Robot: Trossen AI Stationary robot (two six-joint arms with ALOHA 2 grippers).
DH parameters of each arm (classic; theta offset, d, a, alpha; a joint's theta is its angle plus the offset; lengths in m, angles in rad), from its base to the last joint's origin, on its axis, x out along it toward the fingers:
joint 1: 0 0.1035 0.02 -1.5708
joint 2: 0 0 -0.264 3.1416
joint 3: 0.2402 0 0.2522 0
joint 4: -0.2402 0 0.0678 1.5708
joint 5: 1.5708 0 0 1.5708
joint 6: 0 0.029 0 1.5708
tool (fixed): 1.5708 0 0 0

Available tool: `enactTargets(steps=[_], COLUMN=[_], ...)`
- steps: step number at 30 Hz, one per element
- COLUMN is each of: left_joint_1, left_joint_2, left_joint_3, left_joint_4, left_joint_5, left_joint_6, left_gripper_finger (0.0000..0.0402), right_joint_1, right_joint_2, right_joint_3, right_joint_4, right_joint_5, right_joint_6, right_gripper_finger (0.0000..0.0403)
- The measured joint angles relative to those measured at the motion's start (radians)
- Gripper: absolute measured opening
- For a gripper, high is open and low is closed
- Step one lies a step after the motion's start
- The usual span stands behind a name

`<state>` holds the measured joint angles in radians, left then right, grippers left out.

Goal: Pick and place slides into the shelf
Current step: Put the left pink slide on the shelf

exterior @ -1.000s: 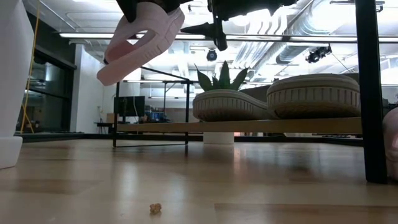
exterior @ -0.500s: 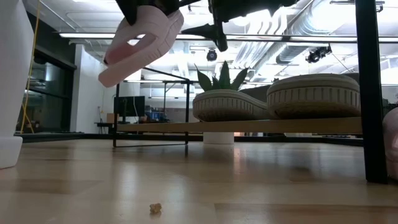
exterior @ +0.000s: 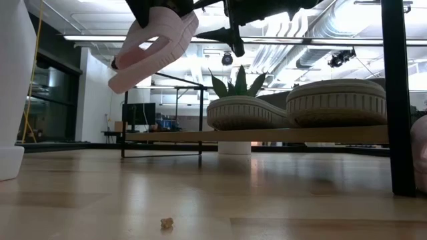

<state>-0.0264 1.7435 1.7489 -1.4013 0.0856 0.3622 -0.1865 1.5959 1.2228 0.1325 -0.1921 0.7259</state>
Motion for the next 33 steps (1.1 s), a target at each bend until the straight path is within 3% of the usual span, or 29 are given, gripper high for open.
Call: enactTargets(steps=[33], left_joint_1=[0.0], left_joint_2=[0.0], left_joint_3=[0.0], left_joint_4=[0.035], left_joint_5=[-0.016], left_joint_6=[0.108], left_gripper_finger=[0.0018], right_joint_1=[-0.011], right_joint_2=[0.002], right_joint_3=[0.0], right_joint_4=[-0.002], right_joint_5=[-0.079], right_joint_6=[-0.004], right_gripper_finger=[0.0259])
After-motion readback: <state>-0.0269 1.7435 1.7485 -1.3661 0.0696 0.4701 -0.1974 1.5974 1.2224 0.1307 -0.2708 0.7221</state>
